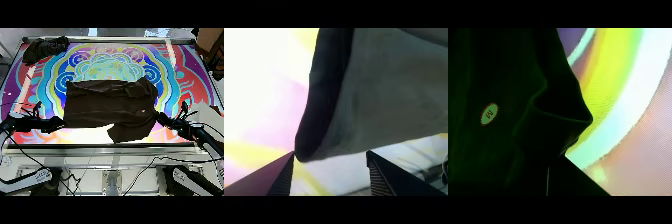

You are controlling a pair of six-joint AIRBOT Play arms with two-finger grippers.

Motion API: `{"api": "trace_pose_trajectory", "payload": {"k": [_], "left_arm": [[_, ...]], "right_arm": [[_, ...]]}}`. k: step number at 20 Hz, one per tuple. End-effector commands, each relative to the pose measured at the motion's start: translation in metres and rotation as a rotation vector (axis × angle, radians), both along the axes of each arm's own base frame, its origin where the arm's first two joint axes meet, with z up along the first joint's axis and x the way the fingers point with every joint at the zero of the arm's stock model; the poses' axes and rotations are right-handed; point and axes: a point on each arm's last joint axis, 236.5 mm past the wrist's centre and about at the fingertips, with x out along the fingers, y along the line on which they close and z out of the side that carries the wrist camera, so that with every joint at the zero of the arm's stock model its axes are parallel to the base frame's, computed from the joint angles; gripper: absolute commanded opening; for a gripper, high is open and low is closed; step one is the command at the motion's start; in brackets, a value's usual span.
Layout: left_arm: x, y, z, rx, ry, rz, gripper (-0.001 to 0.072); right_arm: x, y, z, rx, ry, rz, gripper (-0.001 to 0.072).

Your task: Fold the shirts.

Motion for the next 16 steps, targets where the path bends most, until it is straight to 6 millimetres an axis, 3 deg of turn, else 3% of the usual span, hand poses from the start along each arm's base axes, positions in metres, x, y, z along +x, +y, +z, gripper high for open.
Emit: {"api": "trace_pose_trajectory", "payload": {"k": [1, 2, 3, 8, 14, 16], "left_arm": [[0.014, 0.01, -0.009, 0.037, -0.037, 0.047, 0.0392], [0.014, 0.008, -0.008, 0.029, -0.042, 0.039, 0.0274], [0.016, 0.007, -0.006, 0.021, -0.048, 0.042, 0.0249], [0.033, 0.0, -0.001, -0.028, -0.103, 0.085, 0.0248], [0.017, -0.04, -0.028, -0.052, -0.037, -0.073, 0.0239], [0.016, -0.045, -0.028, -0.053, -0.051, -0.109, 0.0014]], "right_arm": [[0.0, 0.001, 0.0, 0.004, 0.0, 0.0, 0.0023], [0.0, 0.001, 0.0, 0.003, 0.0, 0.0, 0.0023], [0.0, 0.0, 0.0, 0.003, 0.0, 0.0, 0.0023], [0.0, 0.001, 0.0, 0.004, 0.0, -0.001, 0.0023], [0.0, 0.002, 0.001, 0.008, 0.001, 0.004, 0.0023], [0.0, 0.002, 0.001, 0.008, 0.001, 0.004, 0.0023]]}}
